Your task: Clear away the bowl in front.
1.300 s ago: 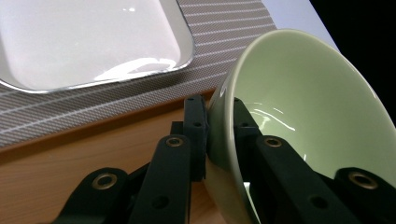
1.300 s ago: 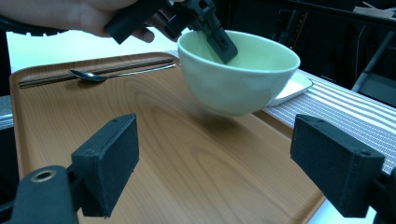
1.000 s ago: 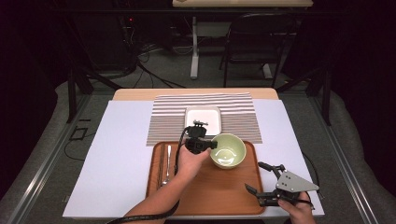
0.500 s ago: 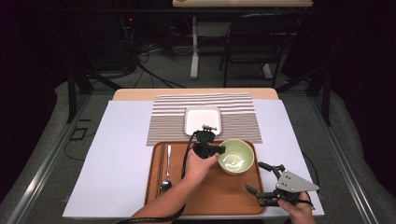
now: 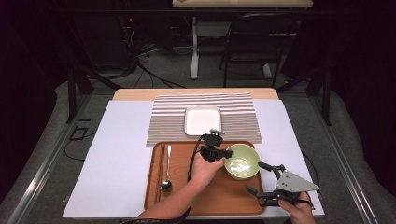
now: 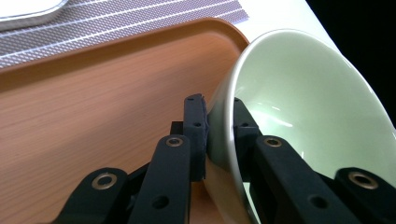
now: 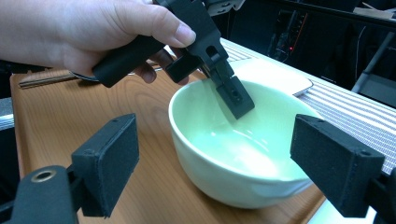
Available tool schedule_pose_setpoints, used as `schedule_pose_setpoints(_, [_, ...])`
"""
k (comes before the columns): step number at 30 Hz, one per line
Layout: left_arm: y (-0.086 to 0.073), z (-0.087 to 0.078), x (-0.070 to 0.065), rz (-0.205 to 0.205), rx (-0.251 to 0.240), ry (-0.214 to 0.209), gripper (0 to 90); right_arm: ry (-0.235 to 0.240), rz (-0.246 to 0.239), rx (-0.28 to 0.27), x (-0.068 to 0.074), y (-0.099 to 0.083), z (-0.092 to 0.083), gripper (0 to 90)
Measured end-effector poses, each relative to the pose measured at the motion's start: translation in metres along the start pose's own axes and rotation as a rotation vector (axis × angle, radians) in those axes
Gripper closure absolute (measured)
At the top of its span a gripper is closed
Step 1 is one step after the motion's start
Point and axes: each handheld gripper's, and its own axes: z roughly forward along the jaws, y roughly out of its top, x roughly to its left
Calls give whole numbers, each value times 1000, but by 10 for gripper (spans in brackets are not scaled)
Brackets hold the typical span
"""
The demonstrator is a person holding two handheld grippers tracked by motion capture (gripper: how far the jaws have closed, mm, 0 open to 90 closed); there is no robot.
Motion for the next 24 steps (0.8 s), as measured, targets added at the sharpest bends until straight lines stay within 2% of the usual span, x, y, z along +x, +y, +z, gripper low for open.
schedule_pose_setpoints(8, [-2, 8, -6, -1, 5, -17, 810, 0, 0, 0, 0, 0, 0, 149])
schedule_pose_setpoints(14, [-3, 13, -10, 15, 6, -18, 810, 1, -1, 0, 0, 0, 0, 149])
schedule_pose_setpoints(24, [-4, 17, -11, 24, 8, -31, 805, 1, -8, 1, 0, 0, 0, 149])
